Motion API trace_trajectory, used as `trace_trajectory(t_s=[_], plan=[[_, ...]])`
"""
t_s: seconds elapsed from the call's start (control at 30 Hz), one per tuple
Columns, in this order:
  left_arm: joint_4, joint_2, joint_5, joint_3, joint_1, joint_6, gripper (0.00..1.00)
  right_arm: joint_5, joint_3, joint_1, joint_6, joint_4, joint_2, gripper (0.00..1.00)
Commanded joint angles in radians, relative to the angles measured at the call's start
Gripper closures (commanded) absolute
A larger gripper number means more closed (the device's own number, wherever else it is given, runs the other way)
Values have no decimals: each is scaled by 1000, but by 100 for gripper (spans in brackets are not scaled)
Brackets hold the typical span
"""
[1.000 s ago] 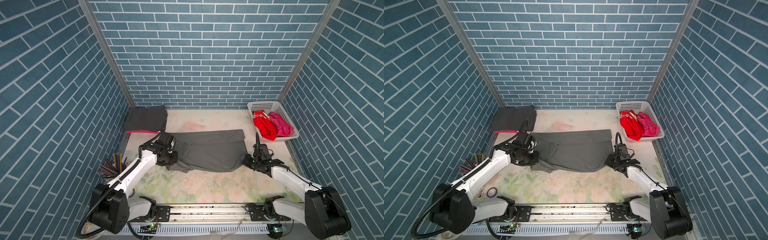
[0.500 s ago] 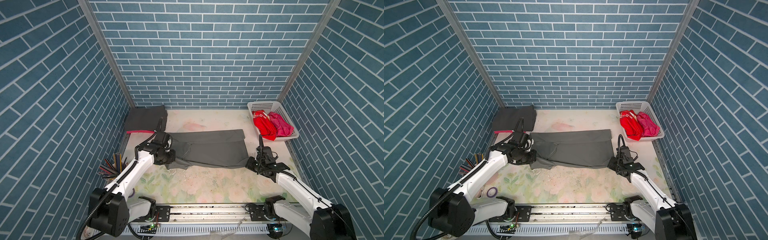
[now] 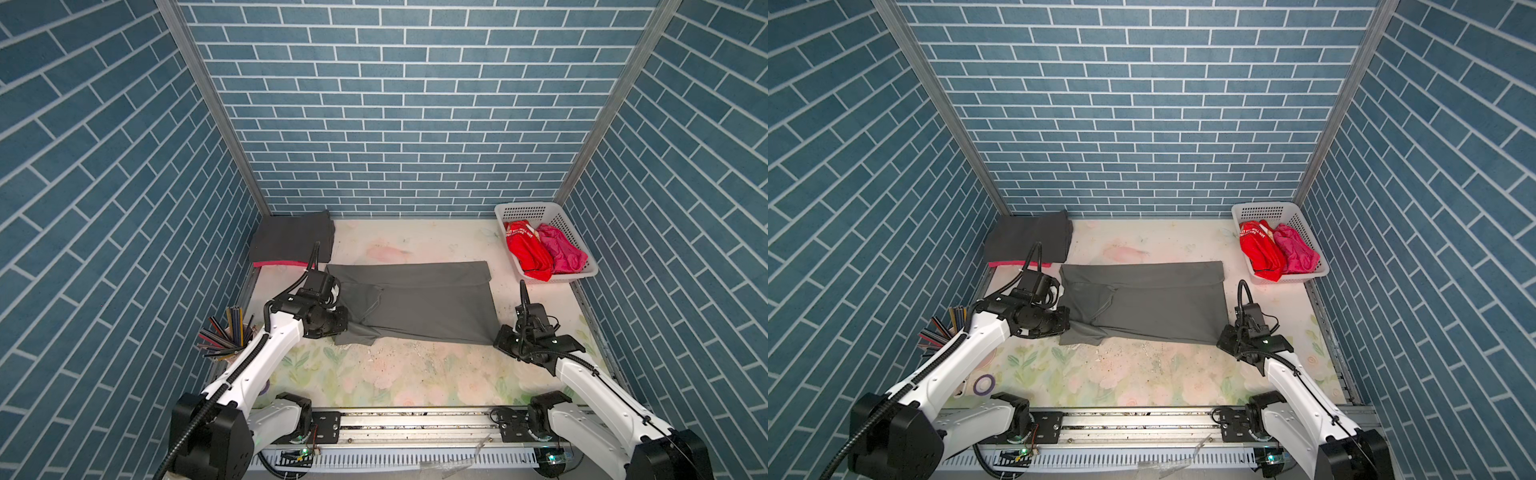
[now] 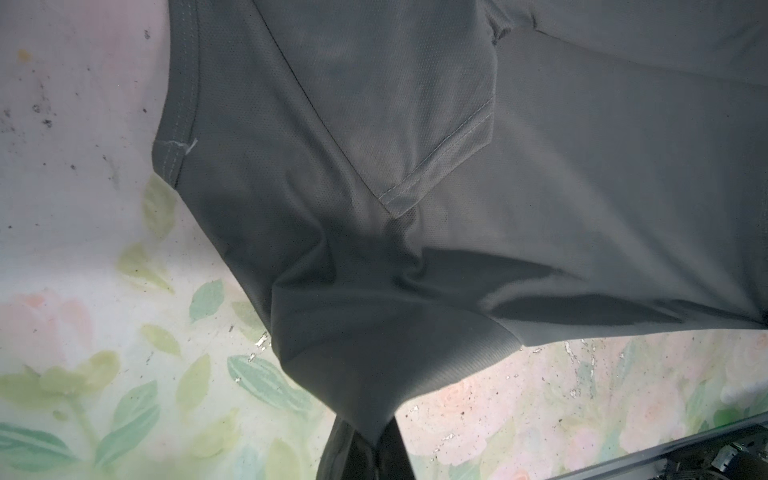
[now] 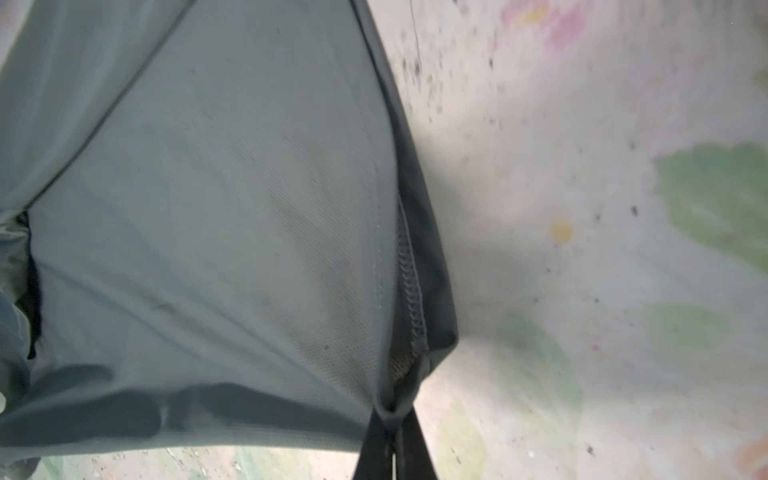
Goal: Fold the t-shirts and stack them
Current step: 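Lift the near edge and fold it toward the far edge with both grippers, then lower the folded edge onto the far edge with both grippers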
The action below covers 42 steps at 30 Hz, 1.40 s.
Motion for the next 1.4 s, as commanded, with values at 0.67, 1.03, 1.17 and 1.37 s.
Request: trace_trajectory(t_s=[0.67, 1.03, 1.17, 1.37], plan=[[94, 299, -111, 199, 29, 86, 100, 133, 291, -10, -174, 93, 435, 100], [111, 370, -150, 245, 30, 79, 100, 140, 404, -13, -254, 81, 559, 97], [110, 368, -135, 243, 28, 74, 100, 123, 392, -10, -252, 54, 513, 97], [92, 326, -155, 210, 27, 74, 100, 157, 325, -10, -250, -5, 387, 97]])
